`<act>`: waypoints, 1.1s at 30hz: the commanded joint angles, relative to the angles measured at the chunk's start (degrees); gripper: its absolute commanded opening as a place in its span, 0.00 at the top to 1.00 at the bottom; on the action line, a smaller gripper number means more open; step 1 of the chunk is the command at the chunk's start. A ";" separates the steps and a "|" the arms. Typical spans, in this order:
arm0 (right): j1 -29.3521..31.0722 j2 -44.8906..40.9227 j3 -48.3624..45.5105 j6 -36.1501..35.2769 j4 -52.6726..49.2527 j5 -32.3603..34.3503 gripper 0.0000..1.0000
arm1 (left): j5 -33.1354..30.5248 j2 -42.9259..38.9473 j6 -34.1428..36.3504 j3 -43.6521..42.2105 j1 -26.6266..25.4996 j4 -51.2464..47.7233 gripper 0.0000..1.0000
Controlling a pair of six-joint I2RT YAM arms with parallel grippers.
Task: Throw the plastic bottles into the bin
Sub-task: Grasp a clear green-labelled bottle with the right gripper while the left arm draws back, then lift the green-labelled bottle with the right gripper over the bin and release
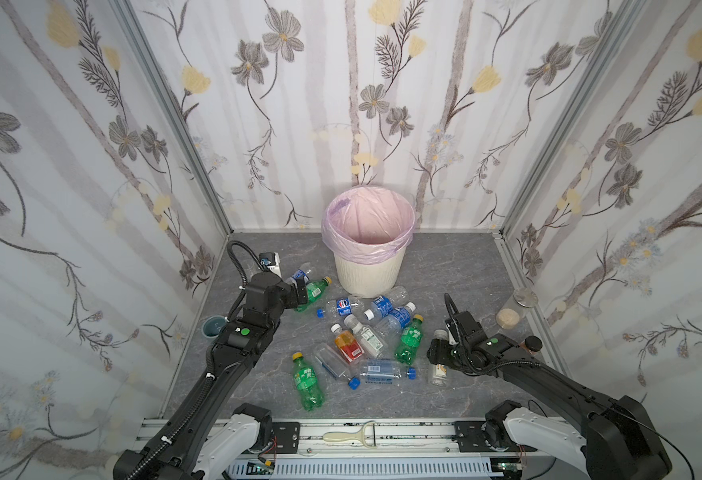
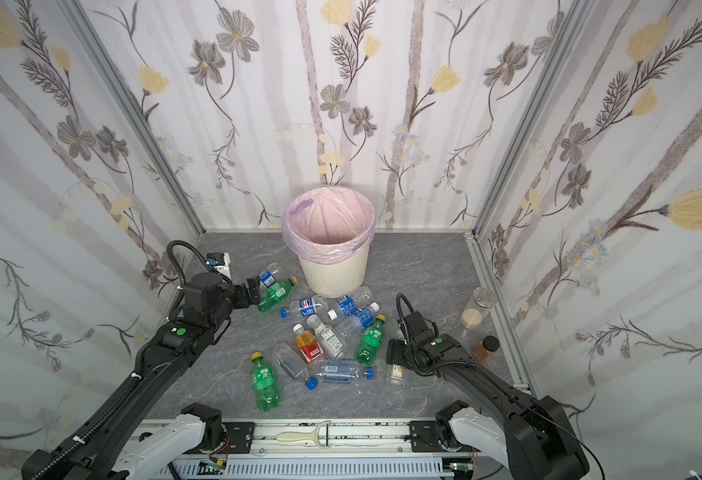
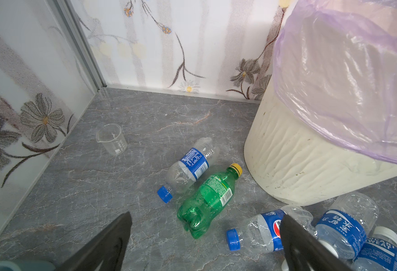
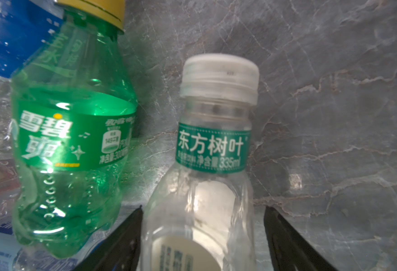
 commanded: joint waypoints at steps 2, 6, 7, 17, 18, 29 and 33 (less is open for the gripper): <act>0.24 -0.68 -1.04 -0.17 2.15 1.85 0.33 | 0.24 0.17 -1.05 -0.47 0.04 0.27 0.00; 0.33 -1.76 -1.14 -0.15 2.76 3.03 0.43 | -1.67 0.37 -2.30 -1.26 0.03 -0.13 0.00; 0.35 -2.30 -0.69 -0.20 2.76 3.64 0.46 | -2.36 0.37 -2.66 -1.51 0.14 -0.26 0.00; 0.45 -18.90 5.67 -5.95 8.57 12.00 0.55 | 0.27 1.43 -3.90 -2.54 0.90 -0.49 0.00; 0.45 -20.22 6.53 -7.44 9.71 11.82 0.55 | 0.44 1.34 -3.84 -2.63 0.89 -0.53 0.00; 0.44 -28.05 16.71 -18.04 29.49 6.54 0.59 | 2.67 -1.07 -5.20 -3.66 1.06 -0.96 0.00; 0.42 -27.11 18.56 -20.12 37.99 3.75 0.59 | 4.08 -3.11 -5.21 -3.52 1.08 -1.55 0.00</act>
